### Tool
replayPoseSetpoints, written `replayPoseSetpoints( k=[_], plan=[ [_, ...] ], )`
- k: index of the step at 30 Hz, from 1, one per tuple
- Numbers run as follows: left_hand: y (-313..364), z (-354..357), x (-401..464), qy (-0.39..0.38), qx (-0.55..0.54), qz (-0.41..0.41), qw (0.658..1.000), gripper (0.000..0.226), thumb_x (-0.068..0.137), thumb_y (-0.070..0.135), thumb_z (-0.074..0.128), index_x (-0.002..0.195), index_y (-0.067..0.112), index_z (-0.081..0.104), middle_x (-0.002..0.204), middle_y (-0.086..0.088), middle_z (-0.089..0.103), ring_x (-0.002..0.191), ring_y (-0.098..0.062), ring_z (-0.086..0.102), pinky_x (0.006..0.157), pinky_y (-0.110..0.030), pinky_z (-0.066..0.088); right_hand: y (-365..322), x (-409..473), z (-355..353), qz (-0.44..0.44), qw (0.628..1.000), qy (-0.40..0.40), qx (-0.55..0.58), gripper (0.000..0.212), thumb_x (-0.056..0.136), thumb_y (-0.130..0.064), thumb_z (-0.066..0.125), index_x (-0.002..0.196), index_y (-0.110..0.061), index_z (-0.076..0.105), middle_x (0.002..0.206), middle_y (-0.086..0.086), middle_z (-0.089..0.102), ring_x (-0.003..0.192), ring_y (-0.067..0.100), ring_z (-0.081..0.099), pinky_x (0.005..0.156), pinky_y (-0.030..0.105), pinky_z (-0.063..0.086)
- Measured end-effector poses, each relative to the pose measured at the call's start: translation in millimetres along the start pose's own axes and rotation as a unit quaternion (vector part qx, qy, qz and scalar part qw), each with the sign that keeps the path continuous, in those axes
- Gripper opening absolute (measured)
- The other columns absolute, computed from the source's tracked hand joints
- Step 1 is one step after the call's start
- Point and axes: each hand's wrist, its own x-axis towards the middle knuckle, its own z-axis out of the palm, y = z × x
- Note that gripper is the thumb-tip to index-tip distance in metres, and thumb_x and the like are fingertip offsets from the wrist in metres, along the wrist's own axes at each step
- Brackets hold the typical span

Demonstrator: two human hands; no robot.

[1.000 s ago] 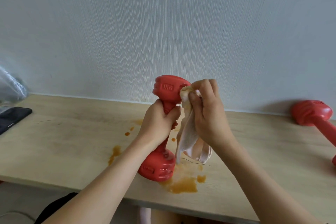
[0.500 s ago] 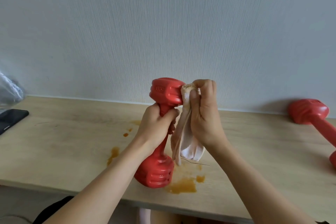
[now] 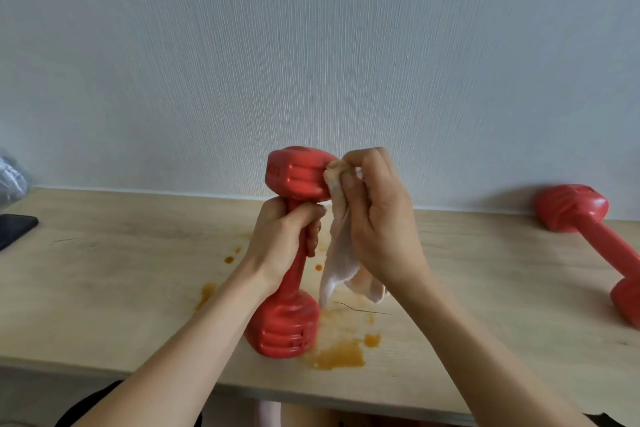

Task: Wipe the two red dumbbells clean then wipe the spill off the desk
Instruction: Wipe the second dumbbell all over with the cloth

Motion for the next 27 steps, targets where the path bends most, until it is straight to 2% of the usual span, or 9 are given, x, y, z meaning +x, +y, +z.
replayPoseSetpoints(
  k=[3,7,11,14,19,23,25,27],
  plan=[
    [-0.4,2.1,0.3,-0.013,0.021,0.003,1.000,0.024,0.068,0.018,0.057,0.044,0.018,0.053,0.045,-0.003,0.044,0.040,-0.015,0.039,0.041,-0.024,0.035,5.1,1.5,-3.6,0.023,1.000,0.003,0.003,0.012,0.097,-0.027,0.038,0.092,-0.021,0.048,0.088,-0.002,0.051,0.078,-0.002,0.049,0.069,0.007,0.036],
    [0.0,1.3,-0.8,-0.024,0.046,0.012,0.999,0.028,0.069,0.020,0.056,0.042,0.017,0.049,0.042,-0.004,0.042,0.040,-0.017,0.039,0.045,-0.025,0.035,22.6,-0.1,-7.8,0.084,0.996,0.006,-0.008,0.011,0.096,-0.013,0.041,0.091,-0.020,0.048,0.089,-0.001,0.053,0.078,-0.008,0.049,0.070,0.004,0.035],
    [-0.4,-0.3,-0.9,-0.015,0.019,0.003,1.000,0.024,0.068,0.017,0.056,0.044,0.016,0.051,0.044,-0.003,0.043,0.040,-0.016,0.038,0.042,-0.024,0.034,8.7,0.1,-6.1,0.070,0.997,0.009,-0.008,0.009,0.095,-0.022,0.042,0.090,-0.020,0.050,0.087,-0.002,0.053,0.074,0.001,0.050,0.065,0.010,0.038],
    [-0.8,-0.9,-1.5,-0.017,0.018,0.007,1.000,0.025,0.068,0.016,0.055,0.043,0.017,0.051,0.043,-0.004,0.041,0.039,-0.017,0.037,0.041,-0.024,0.033,2.8,-0.5,-6.9,0.055,0.998,0.006,-0.017,0.020,0.094,-0.030,0.040,0.091,-0.015,0.052,0.087,-0.001,0.054,0.074,0.004,0.050,0.065,0.011,0.038],
    [-0.8,-1.5,-2.0,-0.036,0.052,0.020,0.998,0.030,0.068,0.019,0.055,0.040,0.014,0.047,0.042,-0.008,0.039,0.040,-0.018,0.037,0.044,-0.024,0.035,22.8,1.1,-5.9,0.124,0.992,-0.002,-0.026,0.010,0.094,-0.018,0.042,0.088,-0.019,0.050,0.087,0.003,0.057,0.074,-0.007,0.050,0.066,0.006,0.035],
    [-0.4,-3.7,0.0,-0.021,0.023,-0.001,1.000,0.028,0.067,0.019,0.055,0.041,0.015,0.048,0.042,-0.005,0.040,0.038,-0.017,0.036,0.043,-0.025,0.033,15.6,0.3,-4.9,0.136,0.990,-0.014,-0.030,0.011,0.097,-0.012,0.044,0.089,-0.017,0.051,0.090,0.006,0.059,0.073,0.004,0.052,0.066,0.016,0.040],
    [-0.8,-3.7,1.0,-0.002,0.011,-0.007,1.000,0.024,0.066,0.018,0.055,0.042,0.017,0.051,0.042,-0.004,0.042,0.037,-0.016,0.036,0.042,-0.025,0.032,1.8,-4.4,-2.8,0.101,0.994,-0.022,-0.038,0.011,0.096,-0.019,0.044,0.091,-0.015,0.052,0.090,0.002,0.057,0.074,0.008,0.051,0.065,0.024,0.041],
    [-1.2,-2.0,1.5,0.009,0.000,-0.006,1.000,0.021,0.065,0.018,0.055,0.045,0.015,0.052,0.042,-0.003,0.042,0.036,-0.017,0.036,0.041,-0.024,0.031,-12.4,-7.2,-0.2,0.066,0.995,-0.037,-0.058,0.023,0.095,-0.032,0.039,0.093,-0.014,0.053,0.091,-0.003,0.054,0.076,0.009,0.051,0.065,0.027,0.041]
  ],
)
